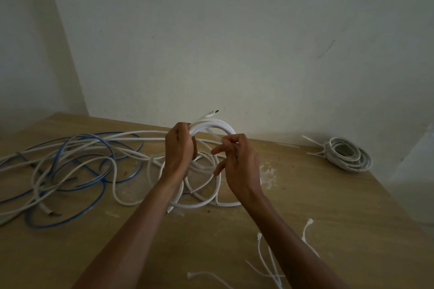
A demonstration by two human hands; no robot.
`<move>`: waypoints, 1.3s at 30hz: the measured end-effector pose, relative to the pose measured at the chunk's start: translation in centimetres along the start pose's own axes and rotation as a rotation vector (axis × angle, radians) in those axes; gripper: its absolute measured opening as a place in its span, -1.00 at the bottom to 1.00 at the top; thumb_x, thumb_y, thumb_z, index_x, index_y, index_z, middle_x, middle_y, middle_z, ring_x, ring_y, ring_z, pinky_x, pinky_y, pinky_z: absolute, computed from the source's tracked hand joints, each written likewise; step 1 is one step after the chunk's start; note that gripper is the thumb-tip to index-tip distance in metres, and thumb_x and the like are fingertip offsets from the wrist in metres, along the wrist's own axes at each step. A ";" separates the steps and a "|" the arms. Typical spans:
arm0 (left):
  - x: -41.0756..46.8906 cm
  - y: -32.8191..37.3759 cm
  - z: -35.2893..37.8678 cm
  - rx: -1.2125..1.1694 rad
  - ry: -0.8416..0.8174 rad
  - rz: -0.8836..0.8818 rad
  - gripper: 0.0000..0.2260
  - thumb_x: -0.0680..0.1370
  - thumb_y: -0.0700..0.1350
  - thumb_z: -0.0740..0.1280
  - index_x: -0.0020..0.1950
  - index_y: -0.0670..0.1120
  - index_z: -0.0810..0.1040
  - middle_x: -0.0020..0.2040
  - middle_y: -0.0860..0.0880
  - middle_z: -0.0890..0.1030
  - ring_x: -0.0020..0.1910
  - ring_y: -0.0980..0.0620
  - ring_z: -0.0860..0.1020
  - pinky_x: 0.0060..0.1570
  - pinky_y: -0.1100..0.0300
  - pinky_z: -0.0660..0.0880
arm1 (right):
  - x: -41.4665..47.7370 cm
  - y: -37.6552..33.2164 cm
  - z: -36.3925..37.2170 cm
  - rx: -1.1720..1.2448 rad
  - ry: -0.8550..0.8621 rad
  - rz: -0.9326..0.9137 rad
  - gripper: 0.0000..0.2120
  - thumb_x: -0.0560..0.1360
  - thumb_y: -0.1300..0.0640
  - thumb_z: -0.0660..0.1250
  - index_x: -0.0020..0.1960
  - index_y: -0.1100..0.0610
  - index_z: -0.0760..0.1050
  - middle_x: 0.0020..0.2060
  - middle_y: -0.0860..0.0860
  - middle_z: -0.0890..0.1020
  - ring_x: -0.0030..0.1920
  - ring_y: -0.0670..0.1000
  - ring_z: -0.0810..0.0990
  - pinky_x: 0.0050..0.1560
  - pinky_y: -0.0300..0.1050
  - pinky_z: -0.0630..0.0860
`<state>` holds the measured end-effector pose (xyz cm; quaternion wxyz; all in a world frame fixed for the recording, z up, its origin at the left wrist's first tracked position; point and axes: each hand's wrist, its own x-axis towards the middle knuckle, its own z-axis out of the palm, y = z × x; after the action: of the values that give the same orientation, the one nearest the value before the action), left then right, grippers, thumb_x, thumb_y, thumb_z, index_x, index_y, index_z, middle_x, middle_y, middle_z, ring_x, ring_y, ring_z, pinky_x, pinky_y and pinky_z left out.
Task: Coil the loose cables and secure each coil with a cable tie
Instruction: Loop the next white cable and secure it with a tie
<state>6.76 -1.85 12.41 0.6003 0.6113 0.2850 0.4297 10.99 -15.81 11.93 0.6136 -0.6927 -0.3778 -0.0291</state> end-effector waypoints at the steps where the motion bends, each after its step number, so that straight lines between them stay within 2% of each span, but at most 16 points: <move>1: -0.1 0.0 0.2 -0.012 -0.012 -0.021 -0.72 0.61 -0.12 0.07 -0.24 -0.16 0.43 -0.45 -0.04 0.34 -0.50 0.00 0.30 -0.48 0.16 0.24 | -0.3 -0.1 0.3 0.020 0.016 0.011 -0.89 0.68 0.17 0.18 0.14 0.19 0.44 -0.14 0.01 0.70 -0.44 0.04 0.64 -0.49 -0.10 0.55; 4: -0.6 0.7 0.6 -0.057 -0.075 -0.137 -0.65 0.65 -0.07 0.09 -0.33 -0.10 0.36 -0.50 -0.01 0.31 -0.53 0.00 0.26 -0.53 0.23 0.22 | -1.1 -0.4 1.2 0.053 0.022 0.006 -0.93 0.68 0.20 0.19 0.14 0.15 0.42 -0.11 -0.01 0.70 -0.45 -0.01 0.64 -0.50 -0.22 0.50; 7: -0.8 1.1 0.8 -0.034 -0.145 -0.188 -0.59 0.67 0.02 0.14 -0.35 -0.08 0.40 -0.51 -0.02 0.34 -0.54 0.02 0.31 -0.51 0.24 0.27 | -1.3 -0.5 1.6 0.123 0.032 0.041 -0.92 0.68 0.22 0.18 0.14 0.15 0.43 -0.11 0.01 0.71 -0.41 -0.05 0.66 -0.48 -0.27 0.49; 12: -0.6 0.9 0.6 -0.132 -0.151 -0.093 -0.76 0.65 -0.02 0.29 -0.18 -0.06 0.59 -0.45 -0.06 0.37 -0.53 0.04 0.32 -0.50 0.24 0.25 | -1.3 -0.5 1.5 0.212 -0.011 0.109 -0.90 0.70 0.19 0.16 0.19 0.16 0.39 -0.12 0.04 0.73 -0.41 0.04 0.67 -0.45 -0.26 0.49; 15: -0.4 0.5 0.4 -0.114 -0.136 0.015 -0.82 0.64 -0.04 0.34 -0.14 -0.03 0.59 -0.44 -0.04 0.45 -0.52 0.03 0.39 -0.47 0.18 0.33 | -0.9 -1.1 1.0 0.293 -0.068 0.140 -0.87 0.70 0.21 0.14 0.20 0.16 0.43 -0.14 0.09 0.73 -0.28 0.09 0.72 -0.29 -0.15 0.58; 16: -0.4 0.4 0.3 -0.092 -0.129 0.069 -0.84 0.63 -0.05 0.35 -0.13 -0.02 0.61 -0.39 -0.03 0.54 -0.46 0.01 0.48 -0.42 0.13 0.43 | -0.6 -1.3 0.6 0.321 -0.109 0.141 -0.85 0.69 0.19 0.18 0.20 0.18 0.46 -0.11 0.09 0.74 -0.19 0.09 0.74 -0.20 -0.11 0.61; 18: -0.3 0.4 0.1 -0.055 -0.126 0.159 -0.87 0.63 -0.07 0.35 -0.07 -0.01 0.66 -0.16 0.01 0.70 -0.20 -0.05 0.66 -0.16 -0.02 0.60 | 0.1 -1.5 -0.4 0.362 -0.243 0.127 -0.78 0.65 0.15 0.30 0.24 0.22 0.51 0.00 0.09 0.74 0.02 0.07 0.73 0.02 -0.08 0.63; 20: -0.1 0.7 -0.3 -0.050 -0.126 0.212 -0.88 0.64 -0.07 0.35 0.01 -0.02 0.68 -0.03 0.02 0.72 -0.06 -0.07 0.69 -0.04 -0.09 0.63 | 0.7 -1.7 -1.4 0.394 -0.373 0.112 -0.74 0.62 0.22 0.32 0.28 0.26 0.50 0.09 0.10 0.72 0.13 0.08 0.70 0.14 -0.04 0.62; 22: -0.2 1.0 -0.6 -0.019 -0.146 0.280 -0.87 0.65 -0.07 0.34 0.08 -0.03 0.68 -0.08 0.03 0.72 -0.20 -0.05 0.66 -0.23 -0.06 0.58 | 1.1 -1.9 -2.2 0.397 -0.378 0.102 -0.81 0.64 0.29 0.25 0.21 0.28 0.54 0.00 0.12 0.74 0.01 0.10 0.73 0.04 -0.08 0.65; 24: -0.9 1.4 -0.4 0.016 -0.209 0.361 -0.85 0.66 -0.08 0.33 0.15 -0.08 0.66 -0.25 0.11 0.67 -0.42 0.05 0.52 -0.43 0.12 0.42 | 1.7 -1.6 -2.8 0.275 -0.269 0.028 -0.82 0.64 0.24 0.25 0.11 0.19 0.62 -0.15 0.07 0.72 -0.21 0.03 0.70 -0.18 -0.13 0.61; 26: -1.8 1.6 0.1 0.048 -0.273 0.410 -0.81 0.67 -0.12 0.31 0.21 -0.16 0.62 -0.38 0.22 0.59 -0.51 0.23 0.44 -0.46 0.31 0.33 | 2.2 -1.2 -3.5 0.042 -0.179 -0.121 -0.83 0.62 0.14 0.29 0.09 0.09 0.67 -0.12 -0.03 0.67 -0.21 -0.05 0.61 -0.24 -0.11 0.54; 28: -2.1 1.6 0.5 0.070 -0.307 0.438 -0.81 0.67 -0.14 0.30 0.21 -0.19 0.61 -0.41 0.24 0.57 -0.54 0.24 0.43 -0.46 0.39 0.28 | 2.4 -1.1 -4.0 0.010 -0.169 -0.147 -0.83 0.61 0.15 0.33 0.11 0.09 0.68 -0.05 -0.03 0.66 -0.19 -0.06 0.58 -0.28 -0.10 0.54; 31: -2.4 1.7 0.8 0.108 -0.352 0.488 -0.85 0.67 -0.08 0.32 0.13 -0.12 0.62 -0.42 0.04 0.59 -0.57 0.17 0.34 -0.50 0.27 0.25 | 2.3 -1.7 -4.4 0.257 -0.126 0.018 -0.84 0.57 0.22 0.38 0.12 0.19 0.66 -0.15 0.14 0.71 -0.29 0.01 0.57 -0.35 -0.15 0.52; 33: -2.7 1.7 0.9 0.119 -0.365 0.489 -0.85 0.67 -0.06 0.32 0.15 -0.08 0.63 -0.35 -0.04 0.65 -0.58 0.15 0.35 -0.51 0.25 0.27 | 2.3 -1.8 -4.5 0.359 -0.094 0.091 -0.81 0.52 0.18 0.42 0.08 0.27 0.63 -0.22 0.17 0.71 -0.33 0.02 0.56 -0.35 -0.18 0.51; 36: -2.7 1.6 0.9 0.079 -0.372 0.441 -0.81 0.67 -0.07 0.32 0.24 -0.05 0.63 -0.27 0.00 0.71 -0.51 0.18 0.49 -0.47 0.26 0.37 | 2.3 -1.9 -4.7 0.322 -0.146 0.121 -0.83 0.50 0.16 0.45 0.00 0.27 0.64 -0.24 0.15 0.72 -0.35 0.01 0.55 -0.33 -0.18 0.52; 39: -2.4 1.3 0.9 0.060 -0.381 0.408 -0.80 0.65 -0.05 0.34 0.27 -0.01 0.62 -0.32 0.10 0.68 -0.42 0.13 0.60 -0.38 0.13 0.49 | 2.2 -2.3 -4.9 0.270 -0.205 0.135 -0.86 0.52 0.16 0.44 -0.04 0.25 0.66 -0.26 0.13 0.72 -0.37 0.02 0.54 -0.33 -0.18 0.51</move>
<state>6.18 -4.51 13.35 0.5256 0.7435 0.0505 0.4102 13.32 -19.09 16.11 0.6597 -0.6272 -0.3916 0.1340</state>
